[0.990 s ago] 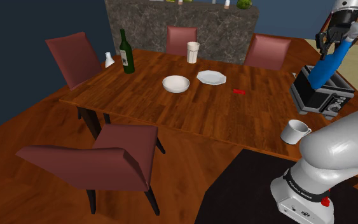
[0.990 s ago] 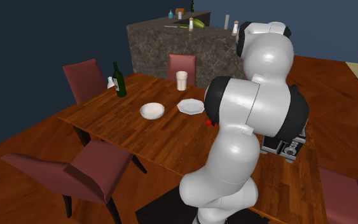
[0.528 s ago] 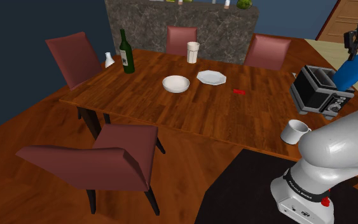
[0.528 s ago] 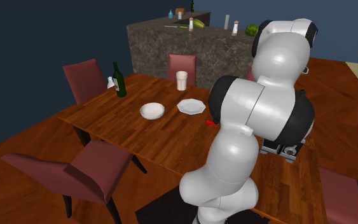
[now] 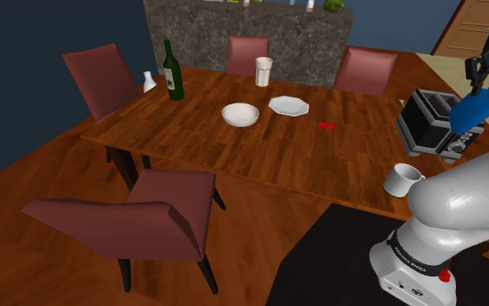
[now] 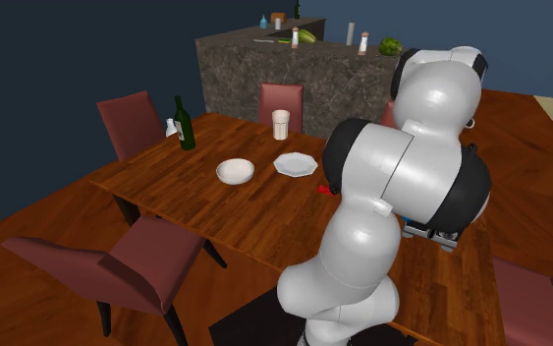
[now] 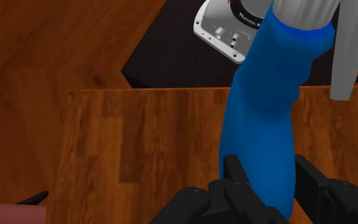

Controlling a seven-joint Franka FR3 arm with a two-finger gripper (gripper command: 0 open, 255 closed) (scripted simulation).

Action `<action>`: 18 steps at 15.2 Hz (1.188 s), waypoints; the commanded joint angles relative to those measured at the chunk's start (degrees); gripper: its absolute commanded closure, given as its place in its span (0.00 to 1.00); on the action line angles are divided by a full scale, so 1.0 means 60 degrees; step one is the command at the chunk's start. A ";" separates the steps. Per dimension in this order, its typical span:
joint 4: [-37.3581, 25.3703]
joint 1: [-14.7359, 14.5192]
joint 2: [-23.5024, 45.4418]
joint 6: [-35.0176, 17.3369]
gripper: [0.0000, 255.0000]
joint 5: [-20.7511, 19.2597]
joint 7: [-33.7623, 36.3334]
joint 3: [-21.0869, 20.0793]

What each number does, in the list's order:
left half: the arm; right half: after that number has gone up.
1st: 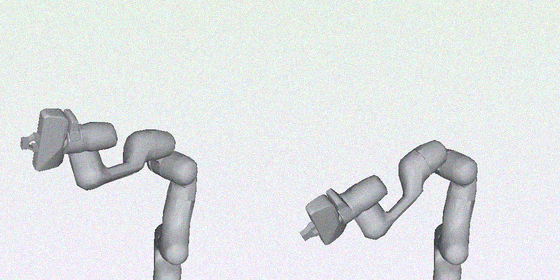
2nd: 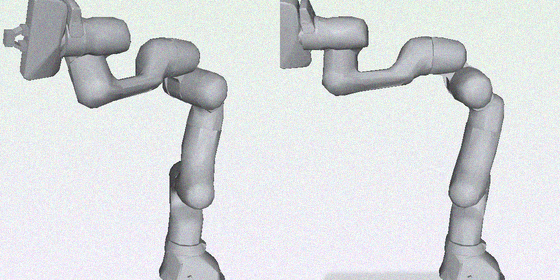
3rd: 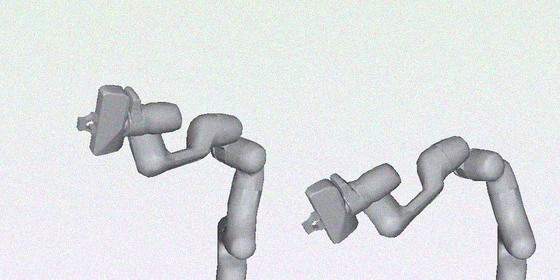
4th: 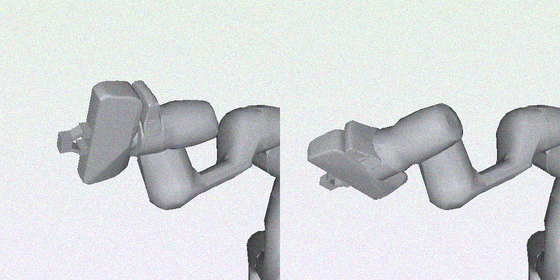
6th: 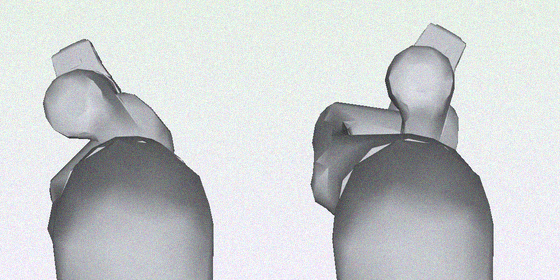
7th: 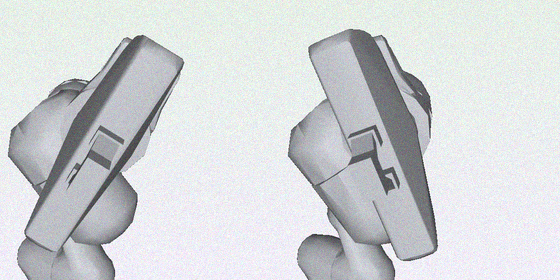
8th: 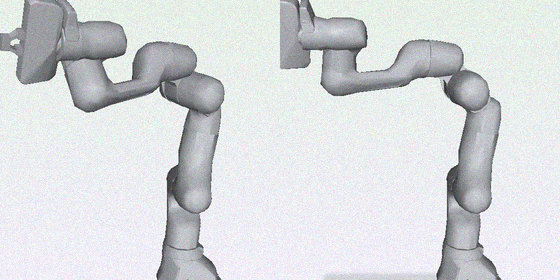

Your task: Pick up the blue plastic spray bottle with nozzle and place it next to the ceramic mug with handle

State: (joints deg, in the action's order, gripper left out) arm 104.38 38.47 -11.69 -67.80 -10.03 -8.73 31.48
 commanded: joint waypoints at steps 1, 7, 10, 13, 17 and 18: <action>0.0291 0.0008 -0.0032 -0.0266 1.00 -0.0007 0.0033 0.0011; 0.1121 0.0035 -0.0100 -0.1032 1.00 -0.0031 0.0119 0.0054; 0.1505 0.0048 -0.0102 -0.1415 1.00 -0.0038 0.0148 0.0083; 0.1870 0.0061 -0.0081 -0.1798 1.00 -0.0041 0.0169 0.0118; 0.2328 0.0077 -0.0019 -0.2312 1.00 -0.0037 0.0184 0.0170; 0.2438 0.0081 0.0002 -0.2441 1.00 -0.0035 0.0186 0.0184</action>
State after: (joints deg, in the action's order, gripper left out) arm 118.43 38.95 -11.94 -81.61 -10.31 -7.60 32.49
